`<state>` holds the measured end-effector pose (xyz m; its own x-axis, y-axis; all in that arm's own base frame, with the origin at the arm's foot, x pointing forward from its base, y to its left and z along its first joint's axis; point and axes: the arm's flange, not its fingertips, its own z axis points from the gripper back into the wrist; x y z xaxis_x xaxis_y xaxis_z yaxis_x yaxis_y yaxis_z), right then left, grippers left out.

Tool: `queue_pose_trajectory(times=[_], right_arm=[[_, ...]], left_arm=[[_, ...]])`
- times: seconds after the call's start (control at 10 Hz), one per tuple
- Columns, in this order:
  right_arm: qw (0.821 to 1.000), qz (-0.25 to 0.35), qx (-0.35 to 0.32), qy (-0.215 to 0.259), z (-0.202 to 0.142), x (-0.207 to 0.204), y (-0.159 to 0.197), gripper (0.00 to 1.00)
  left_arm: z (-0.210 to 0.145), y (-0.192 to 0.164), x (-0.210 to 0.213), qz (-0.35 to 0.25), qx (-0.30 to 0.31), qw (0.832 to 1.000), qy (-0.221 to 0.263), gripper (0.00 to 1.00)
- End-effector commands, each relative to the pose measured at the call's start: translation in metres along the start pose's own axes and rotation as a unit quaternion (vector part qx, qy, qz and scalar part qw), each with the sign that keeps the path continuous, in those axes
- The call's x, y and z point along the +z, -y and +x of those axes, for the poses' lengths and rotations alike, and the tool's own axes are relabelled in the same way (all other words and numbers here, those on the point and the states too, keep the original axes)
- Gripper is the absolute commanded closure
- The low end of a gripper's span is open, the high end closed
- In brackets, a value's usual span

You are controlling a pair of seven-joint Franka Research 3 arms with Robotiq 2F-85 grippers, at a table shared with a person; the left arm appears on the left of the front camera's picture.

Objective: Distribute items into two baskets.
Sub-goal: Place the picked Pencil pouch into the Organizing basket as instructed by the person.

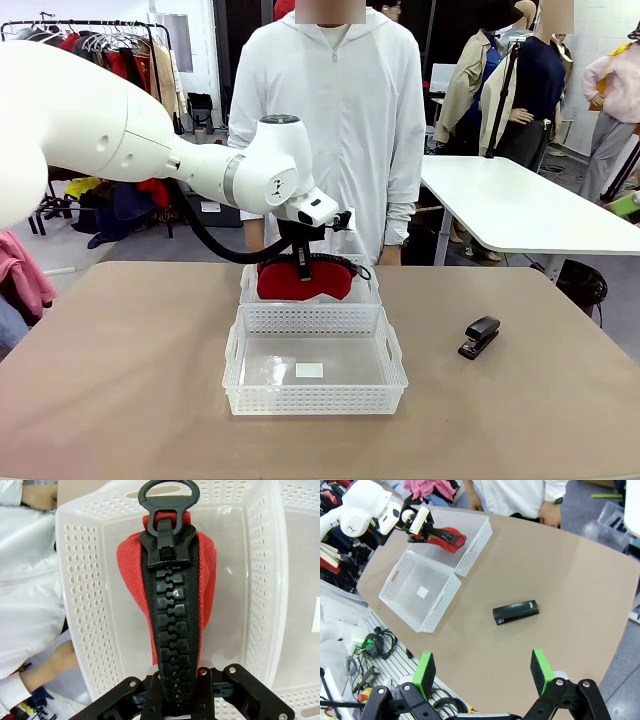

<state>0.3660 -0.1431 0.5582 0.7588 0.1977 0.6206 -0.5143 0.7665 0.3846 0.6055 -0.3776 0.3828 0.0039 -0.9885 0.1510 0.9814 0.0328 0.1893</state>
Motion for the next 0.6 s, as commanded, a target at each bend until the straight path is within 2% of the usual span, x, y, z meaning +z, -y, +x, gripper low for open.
queue_pose_trajectory(times=[0.0,0.5], right_arm=[[1.0,0.002,0.003,0.002,0.001,0.0,-0.002,0.0],[1.0,0.002,0.003,0.002,0.001,0.0,-0.002,0.0]], left_arm=[[-0.001,-0.006,-0.004,0.011,-0.007,1.0,0.0,1.0],[-0.002,-0.007,-0.027,-0.008,-0.023,1.0,-0.006,1.0]])
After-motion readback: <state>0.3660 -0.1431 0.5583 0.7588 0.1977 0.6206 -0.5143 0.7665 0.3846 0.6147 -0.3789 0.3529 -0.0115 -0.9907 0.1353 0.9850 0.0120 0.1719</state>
